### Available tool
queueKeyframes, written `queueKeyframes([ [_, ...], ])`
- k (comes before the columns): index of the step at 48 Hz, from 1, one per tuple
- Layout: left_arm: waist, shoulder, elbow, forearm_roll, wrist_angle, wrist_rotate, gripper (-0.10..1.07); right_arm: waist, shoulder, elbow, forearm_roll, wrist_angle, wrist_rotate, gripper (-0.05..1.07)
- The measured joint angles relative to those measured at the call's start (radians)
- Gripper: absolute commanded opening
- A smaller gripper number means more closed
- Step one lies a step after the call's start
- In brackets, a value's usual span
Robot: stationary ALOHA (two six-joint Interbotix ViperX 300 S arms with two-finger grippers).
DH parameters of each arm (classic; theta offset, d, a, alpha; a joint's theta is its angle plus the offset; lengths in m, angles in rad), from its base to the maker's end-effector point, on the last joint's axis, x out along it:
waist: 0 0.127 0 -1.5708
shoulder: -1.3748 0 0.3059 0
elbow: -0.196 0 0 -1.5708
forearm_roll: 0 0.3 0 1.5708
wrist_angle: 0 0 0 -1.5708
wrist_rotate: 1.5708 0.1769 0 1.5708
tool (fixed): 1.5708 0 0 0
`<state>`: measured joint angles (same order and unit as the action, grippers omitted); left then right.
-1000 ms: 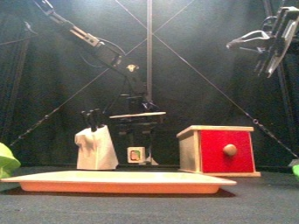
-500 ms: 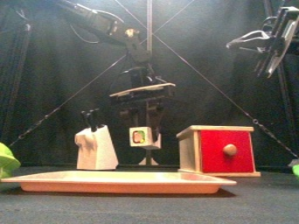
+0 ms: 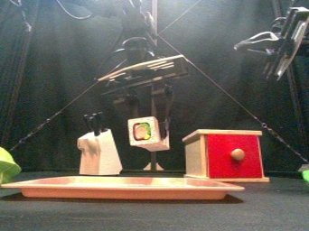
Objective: Put sushi roll on plate
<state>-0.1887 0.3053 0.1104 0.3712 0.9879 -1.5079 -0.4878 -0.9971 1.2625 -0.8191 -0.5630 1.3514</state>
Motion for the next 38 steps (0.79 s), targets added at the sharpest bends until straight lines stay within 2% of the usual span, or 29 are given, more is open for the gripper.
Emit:
queueKeyframes([
  [6, -0.044, 0.011, 0.021, 0.028, -0.003, -0.124, 0.66, 0.000, 0.000, 0.000, 0.000, -0.002, 0.000, 0.47],
  [13, -0.084, 0.012, 0.034, 0.031, 0.000, -0.219, 0.66, -0.002, 0.000, 0.000, -0.002, 0.000, 0.000, 0.47],
  [29, -0.120, 0.040, 0.041, 0.041, 0.000, -0.382, 0.66, 0.000, 0.000, 0.000, 0.000, -0.002, 0.000, 0.47],
  [38, -0.130, 0.049, 0.057, 0.054, 0.000, -0.420, 0.68, -0.002, 0.000, 0.000, -0.002, -0.002, 0.000, 0.47],
])
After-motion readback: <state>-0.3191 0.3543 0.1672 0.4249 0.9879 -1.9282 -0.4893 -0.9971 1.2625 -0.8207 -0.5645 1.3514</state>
